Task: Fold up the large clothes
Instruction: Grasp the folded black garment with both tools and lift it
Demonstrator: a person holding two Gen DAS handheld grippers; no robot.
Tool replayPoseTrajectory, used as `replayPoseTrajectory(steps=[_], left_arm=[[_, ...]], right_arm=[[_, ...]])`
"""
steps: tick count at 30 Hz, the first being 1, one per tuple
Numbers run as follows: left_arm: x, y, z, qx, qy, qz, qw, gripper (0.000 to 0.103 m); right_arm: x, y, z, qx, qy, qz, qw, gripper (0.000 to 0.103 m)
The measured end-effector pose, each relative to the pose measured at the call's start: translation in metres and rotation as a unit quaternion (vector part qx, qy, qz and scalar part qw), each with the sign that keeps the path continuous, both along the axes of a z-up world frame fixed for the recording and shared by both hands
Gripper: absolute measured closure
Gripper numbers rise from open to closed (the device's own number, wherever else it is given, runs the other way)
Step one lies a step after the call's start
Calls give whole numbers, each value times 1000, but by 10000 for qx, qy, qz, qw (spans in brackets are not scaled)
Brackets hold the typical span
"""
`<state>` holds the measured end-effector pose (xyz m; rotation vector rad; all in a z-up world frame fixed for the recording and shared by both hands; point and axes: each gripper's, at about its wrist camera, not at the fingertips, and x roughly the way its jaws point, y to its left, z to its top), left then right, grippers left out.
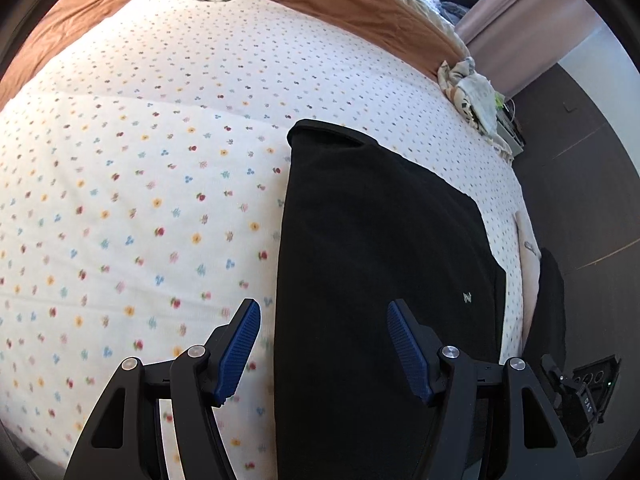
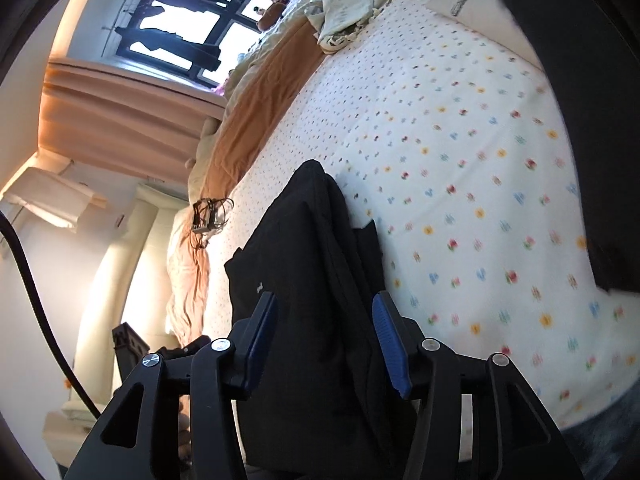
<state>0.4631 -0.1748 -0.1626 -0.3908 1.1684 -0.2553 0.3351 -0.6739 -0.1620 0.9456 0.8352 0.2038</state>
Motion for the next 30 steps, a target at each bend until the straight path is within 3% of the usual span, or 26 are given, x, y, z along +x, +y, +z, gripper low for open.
replayPoseTrajectory(steps=[9, 11, 12, 19, 27, 30], left_arm=[[44, -1, -27, -218, 208, -80, 9995, 36], [50, -1, -32, -267, 206, -95, 9994, 36], [53, 0, -34, -317, 196, -96, 9993, 36], [71, 4, -45, -663, 112, -91, 9977, 36], [91, 3, -59, -964, 61, -16, 9953, 40], [95, 0, -63, -1049, 61, -5, 9945, 46]], right_arm=[[81, 9, -8, -339, 381, 537, 9973, 52], [98, 9, -16, -334, 530, 639, 9960, 31], [106, 11, -19, -354, 544, 687, 9955, 27], [156, 22, -42, -396, 857, 1352, 9863, 26], [183, 18, -73, 735, 764, 2151, 9708, 26], [189, 29, -72, 753, 727, 2497, 9627, 26]])
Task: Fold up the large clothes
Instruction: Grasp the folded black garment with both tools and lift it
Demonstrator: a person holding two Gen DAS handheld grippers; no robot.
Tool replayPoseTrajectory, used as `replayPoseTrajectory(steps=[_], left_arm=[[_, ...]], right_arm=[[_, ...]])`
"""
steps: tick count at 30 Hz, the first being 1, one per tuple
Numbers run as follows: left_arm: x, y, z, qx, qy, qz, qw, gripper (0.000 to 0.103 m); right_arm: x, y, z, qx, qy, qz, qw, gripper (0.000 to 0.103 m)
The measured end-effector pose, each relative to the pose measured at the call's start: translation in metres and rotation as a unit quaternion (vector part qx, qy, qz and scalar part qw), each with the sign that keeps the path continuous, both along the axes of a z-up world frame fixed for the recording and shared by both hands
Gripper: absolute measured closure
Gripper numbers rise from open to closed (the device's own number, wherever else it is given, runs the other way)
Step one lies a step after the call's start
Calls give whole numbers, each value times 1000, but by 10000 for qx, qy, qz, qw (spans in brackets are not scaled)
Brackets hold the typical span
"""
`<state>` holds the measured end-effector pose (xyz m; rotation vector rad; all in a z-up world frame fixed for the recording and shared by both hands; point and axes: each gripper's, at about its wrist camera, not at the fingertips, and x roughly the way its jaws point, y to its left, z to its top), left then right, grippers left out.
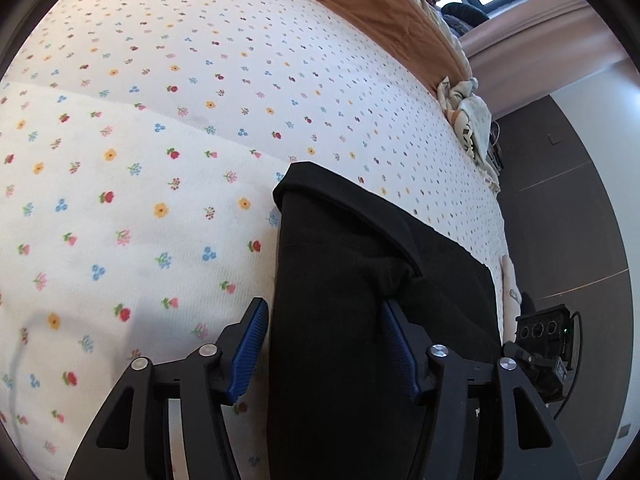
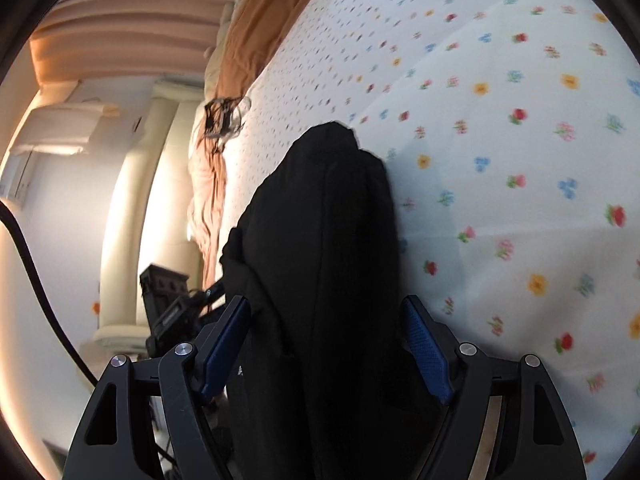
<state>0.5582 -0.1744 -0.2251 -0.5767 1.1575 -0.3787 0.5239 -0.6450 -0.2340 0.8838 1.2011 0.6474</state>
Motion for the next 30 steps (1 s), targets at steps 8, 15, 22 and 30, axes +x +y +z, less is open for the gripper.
replayPoseTrajectory(steps=[8, 15, 22, 30], left_arm=[[7, -3, -2, -68, -36, -37, 10000, 61], [2, -5, 19, -24, -95, 33, 9999, 74], [-23, -6, 76, -175, -569, -83, 9982, 79], [-64, 0, 138, -558, -1089, -73, 9925, 79]], right_arm=[[19, 30, -5, 250, 65, 401, 9989, 29], [10, 38, 4, -208, 33, 290, 9994, 85], [-22, 32, 62, -391, -547, 3, 9977, 90], [-71, 27, 140, -647, -1276, -137, 9896, 91]])
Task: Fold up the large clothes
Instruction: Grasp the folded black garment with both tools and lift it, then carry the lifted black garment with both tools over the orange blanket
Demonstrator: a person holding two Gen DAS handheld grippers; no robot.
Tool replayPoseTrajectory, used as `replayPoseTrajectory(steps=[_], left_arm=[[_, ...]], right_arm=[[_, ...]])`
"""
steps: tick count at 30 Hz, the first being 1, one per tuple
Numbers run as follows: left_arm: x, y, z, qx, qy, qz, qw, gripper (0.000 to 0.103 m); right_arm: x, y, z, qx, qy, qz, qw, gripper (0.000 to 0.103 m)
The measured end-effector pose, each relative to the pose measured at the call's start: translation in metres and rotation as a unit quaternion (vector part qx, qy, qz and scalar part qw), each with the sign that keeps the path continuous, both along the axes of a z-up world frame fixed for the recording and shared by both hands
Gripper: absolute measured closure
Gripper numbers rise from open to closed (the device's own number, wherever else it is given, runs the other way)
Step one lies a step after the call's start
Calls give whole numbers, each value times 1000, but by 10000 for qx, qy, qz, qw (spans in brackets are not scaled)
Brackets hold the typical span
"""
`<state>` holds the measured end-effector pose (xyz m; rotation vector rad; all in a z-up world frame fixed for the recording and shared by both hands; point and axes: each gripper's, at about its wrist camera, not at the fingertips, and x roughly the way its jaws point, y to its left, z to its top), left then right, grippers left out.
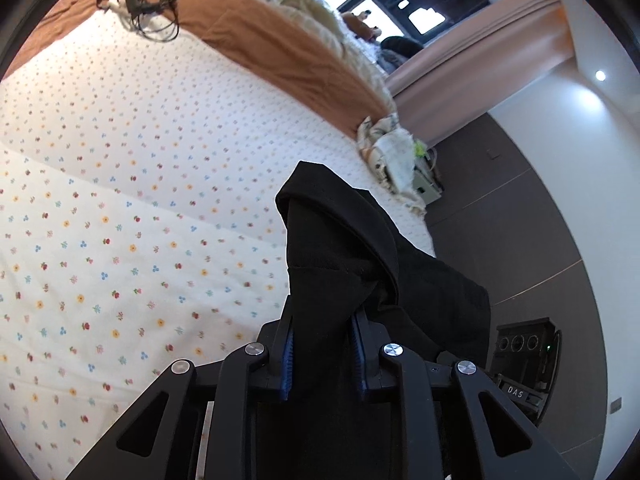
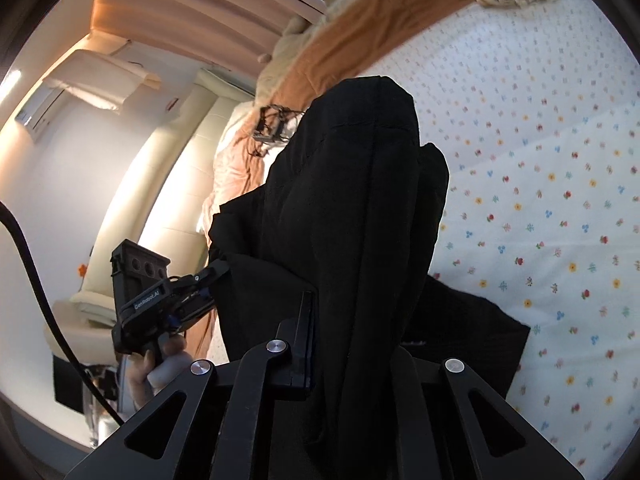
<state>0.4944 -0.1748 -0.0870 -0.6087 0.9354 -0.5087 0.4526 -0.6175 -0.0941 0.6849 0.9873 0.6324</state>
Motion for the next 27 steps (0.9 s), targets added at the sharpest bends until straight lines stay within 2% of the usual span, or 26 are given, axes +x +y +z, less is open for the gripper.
replayPoseTrajectory(steps=[10, 20, 27], left_arm=[[-70, 15, 87, -101, -771, -107, 9969, 79], [-144, 54, 158, -35, -1320, -78, 9912, 80], [-199, 108, 193, -7, -1623, 146, 9866, 82]], right_arm=[[-69, 18, 92, -17, -982, -211, 9949, 92], [-136, 63, 143, 142, -1592, -265, 9868, 92], [-170, 117, 178, 248, -1989, 85, 9797, 93]])
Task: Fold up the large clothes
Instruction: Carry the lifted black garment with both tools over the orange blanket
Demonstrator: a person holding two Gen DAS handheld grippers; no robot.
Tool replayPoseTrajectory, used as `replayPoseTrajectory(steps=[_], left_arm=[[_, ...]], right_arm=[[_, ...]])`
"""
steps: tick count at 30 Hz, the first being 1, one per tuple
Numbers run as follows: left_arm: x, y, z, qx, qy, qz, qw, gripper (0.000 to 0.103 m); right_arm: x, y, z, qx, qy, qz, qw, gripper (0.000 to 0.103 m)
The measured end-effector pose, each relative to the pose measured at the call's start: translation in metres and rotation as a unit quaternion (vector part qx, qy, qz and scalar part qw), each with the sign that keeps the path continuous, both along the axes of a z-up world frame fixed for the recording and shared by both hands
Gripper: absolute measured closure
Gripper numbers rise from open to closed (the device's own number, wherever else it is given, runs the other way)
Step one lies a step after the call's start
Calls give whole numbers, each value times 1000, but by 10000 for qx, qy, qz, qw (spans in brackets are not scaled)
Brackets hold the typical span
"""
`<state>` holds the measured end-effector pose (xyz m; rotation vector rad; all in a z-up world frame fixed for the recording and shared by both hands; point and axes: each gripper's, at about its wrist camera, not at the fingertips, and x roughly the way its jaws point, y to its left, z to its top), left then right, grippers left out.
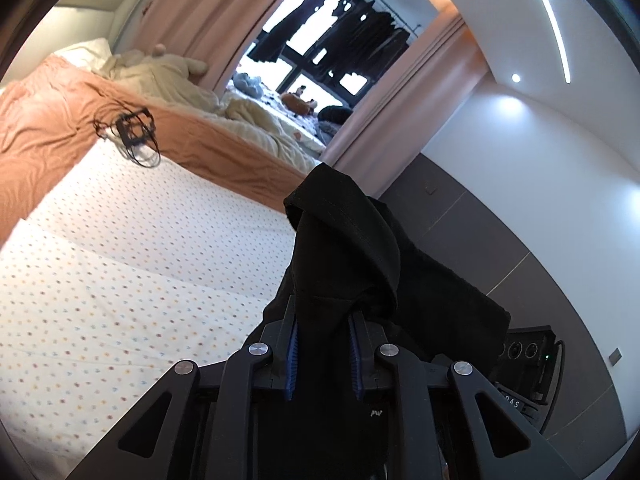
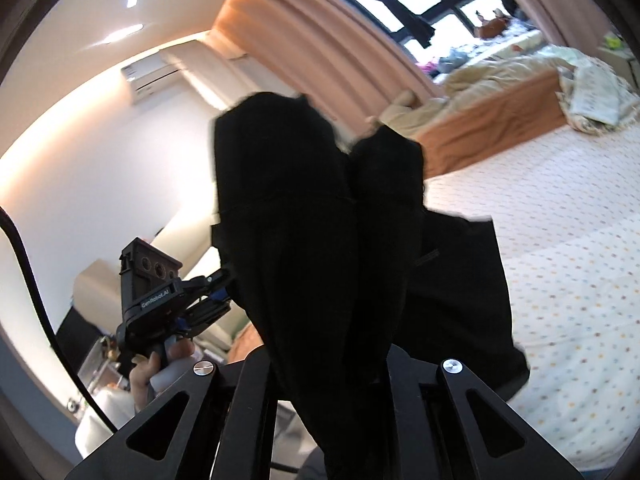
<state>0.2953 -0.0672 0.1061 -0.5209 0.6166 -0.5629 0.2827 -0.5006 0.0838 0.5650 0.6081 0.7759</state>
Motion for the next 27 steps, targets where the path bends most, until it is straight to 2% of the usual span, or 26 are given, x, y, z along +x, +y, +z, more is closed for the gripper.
replayPoseTrajectory(steps=[4, 13, 22, 27], left_arm=[[-30, 34, 12, -82, -181, 228, 9995, 87], [-85, 99, 25, -3, -450, 797, 9958, 90], [-113, 164, 20, -70, -419, 1247, 9913, 91], [-114, 203, 14, -151, -333, 1430, 9890, 91]], right_arm=[[-14, 42, 16, -100, -167, 344, 9992, 94], [-30, 119, 23, -127, -267, 905, 9955, 95], [-39, 187, 22, -209, -320, 1382, 9897, 95], [-33, 216, 15, -266, -286, 1600, 9863, 95]])
